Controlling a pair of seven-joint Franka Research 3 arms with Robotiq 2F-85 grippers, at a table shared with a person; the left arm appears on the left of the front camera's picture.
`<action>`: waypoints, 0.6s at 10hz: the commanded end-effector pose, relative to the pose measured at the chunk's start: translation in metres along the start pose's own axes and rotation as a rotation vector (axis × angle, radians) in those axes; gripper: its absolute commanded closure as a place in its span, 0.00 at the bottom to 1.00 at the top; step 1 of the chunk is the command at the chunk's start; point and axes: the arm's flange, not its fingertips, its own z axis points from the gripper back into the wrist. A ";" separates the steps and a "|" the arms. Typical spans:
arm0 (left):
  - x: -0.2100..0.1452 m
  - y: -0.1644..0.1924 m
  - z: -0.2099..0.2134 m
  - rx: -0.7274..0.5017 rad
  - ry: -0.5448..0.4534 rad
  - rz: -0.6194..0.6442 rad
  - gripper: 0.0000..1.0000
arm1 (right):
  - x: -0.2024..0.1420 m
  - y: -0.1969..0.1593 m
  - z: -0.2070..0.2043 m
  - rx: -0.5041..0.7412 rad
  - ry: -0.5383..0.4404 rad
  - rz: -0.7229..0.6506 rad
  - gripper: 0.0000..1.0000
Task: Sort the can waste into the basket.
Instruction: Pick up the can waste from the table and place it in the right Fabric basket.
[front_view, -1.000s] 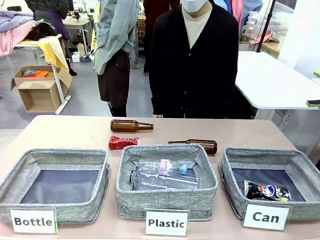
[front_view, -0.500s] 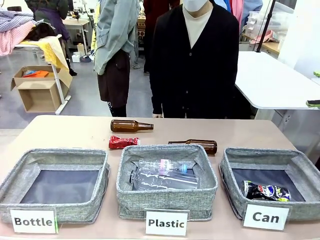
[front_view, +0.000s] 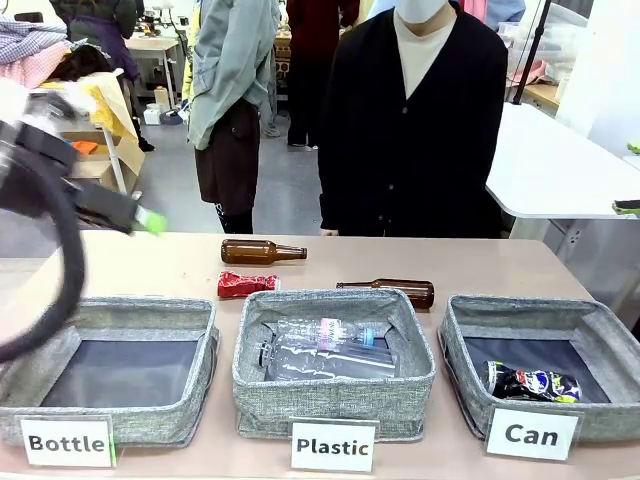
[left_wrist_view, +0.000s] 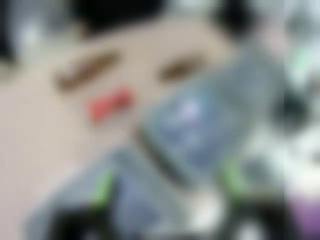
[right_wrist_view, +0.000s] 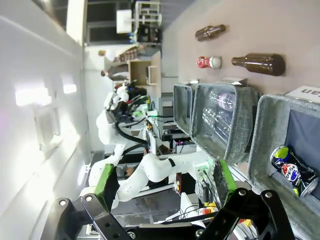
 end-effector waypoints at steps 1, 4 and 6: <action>-0.029 0.014 -0.038 0.063 0.150 -0.222 0.00 | -0.001 0.001 0.002 -0.010 0.006 0.023 0.00; -0.013 -0.001 -0.055 0.027 0.183 -0.201 0.00 | -0.001 0.001 0.002 -0.010 0.006 0.023 0.00; -0.013 -0.001 -0.055 0.027 0.183 -0.201 0.00 | -0.001 0.001 0.002 -0.010 0.006 0.023 0.00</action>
